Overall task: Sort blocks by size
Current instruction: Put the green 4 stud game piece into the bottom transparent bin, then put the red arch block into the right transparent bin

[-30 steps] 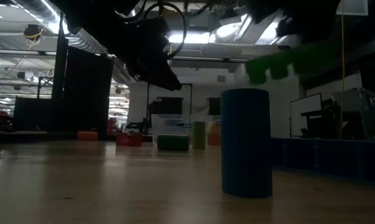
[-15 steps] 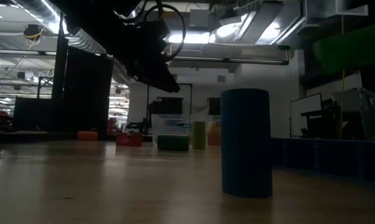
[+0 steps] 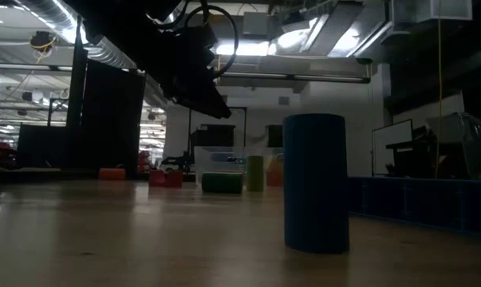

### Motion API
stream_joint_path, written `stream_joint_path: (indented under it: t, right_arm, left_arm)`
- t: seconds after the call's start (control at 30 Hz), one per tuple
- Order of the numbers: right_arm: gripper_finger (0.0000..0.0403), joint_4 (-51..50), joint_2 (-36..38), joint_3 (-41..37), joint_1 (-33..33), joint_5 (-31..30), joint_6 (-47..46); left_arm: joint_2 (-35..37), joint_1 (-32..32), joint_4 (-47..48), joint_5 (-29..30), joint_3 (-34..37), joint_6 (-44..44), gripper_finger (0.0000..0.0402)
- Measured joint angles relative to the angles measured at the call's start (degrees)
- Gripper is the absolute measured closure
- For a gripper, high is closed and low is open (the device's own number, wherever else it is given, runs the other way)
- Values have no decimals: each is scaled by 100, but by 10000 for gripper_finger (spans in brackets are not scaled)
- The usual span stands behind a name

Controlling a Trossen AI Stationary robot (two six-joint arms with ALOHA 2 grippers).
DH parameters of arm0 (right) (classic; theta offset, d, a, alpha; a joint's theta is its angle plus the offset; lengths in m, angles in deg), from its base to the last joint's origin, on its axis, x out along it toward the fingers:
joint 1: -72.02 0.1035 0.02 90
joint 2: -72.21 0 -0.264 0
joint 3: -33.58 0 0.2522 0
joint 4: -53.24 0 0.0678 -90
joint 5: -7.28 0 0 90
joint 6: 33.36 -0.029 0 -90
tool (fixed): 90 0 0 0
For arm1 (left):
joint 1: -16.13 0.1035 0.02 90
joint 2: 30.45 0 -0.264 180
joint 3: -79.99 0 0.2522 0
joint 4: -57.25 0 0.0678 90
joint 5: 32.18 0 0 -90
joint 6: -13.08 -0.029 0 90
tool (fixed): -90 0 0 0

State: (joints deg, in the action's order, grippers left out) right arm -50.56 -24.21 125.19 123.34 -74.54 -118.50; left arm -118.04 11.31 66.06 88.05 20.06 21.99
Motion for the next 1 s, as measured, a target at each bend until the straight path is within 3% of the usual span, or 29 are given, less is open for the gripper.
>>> stream_joint_path:
  t: [0.23, 0.5, 0.77, 0.87, 1.0]
  right_arm:
    - [375, 11, 0, -398, 207, -2, -319]
    - [365, 96, -2, -521, 196, -7, -265]
    - [310, 157, -4, -521, 196, -9, -205]
    - [283, 157, -4, -521, 192, -11, -203]
    - [260, 157, -4, -521, 192, -13, -201]
  left_arm:
    - [0, 36, 75, -1, 0, -46, 231]
    - [0, 466, 1203, -25, 0, -379, 231]
    - [0, 1229, 1753, -912, 0, -1456, 231]
    - [0, 1510, 1901, -914, 0, -1382, 231]
    - [0, 1828, 1983, -923, 0, -594, 231]
